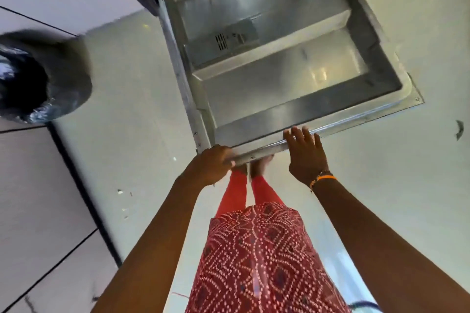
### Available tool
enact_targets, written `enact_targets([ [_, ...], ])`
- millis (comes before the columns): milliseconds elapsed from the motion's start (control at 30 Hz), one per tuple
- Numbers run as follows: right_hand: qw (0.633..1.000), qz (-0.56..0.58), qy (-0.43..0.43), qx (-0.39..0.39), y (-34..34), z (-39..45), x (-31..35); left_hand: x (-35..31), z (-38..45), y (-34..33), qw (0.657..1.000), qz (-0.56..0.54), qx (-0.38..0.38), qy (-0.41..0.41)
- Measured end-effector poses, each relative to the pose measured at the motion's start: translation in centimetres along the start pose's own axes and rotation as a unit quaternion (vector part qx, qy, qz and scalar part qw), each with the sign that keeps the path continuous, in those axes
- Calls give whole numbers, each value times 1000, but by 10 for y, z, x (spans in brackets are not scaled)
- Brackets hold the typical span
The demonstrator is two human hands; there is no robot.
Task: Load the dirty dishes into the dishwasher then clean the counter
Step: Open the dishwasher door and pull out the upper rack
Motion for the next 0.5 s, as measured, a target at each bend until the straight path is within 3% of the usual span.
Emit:
enact_targets([
  [267,987,-57,-41,145,-89,77,-35,46,69,-14,998,-35,-4,48],
  [367,978,-41,-51,199,-92,98,-38,43,78,-14,998,-56,-14,38],
  [500,979,53,-28,196,-55,113,-24,26,65,-4,996,-85,-32,9],
])
Point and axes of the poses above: each hand's wrist, its own z-axis towards the middle knuckle, its own y-axis out of the back of the hand, x = y × z, the point moved 7 cm from there along z, towards the middle knuckle, and after that the axes turned 13 degrees about x, right-handed, at the moved point
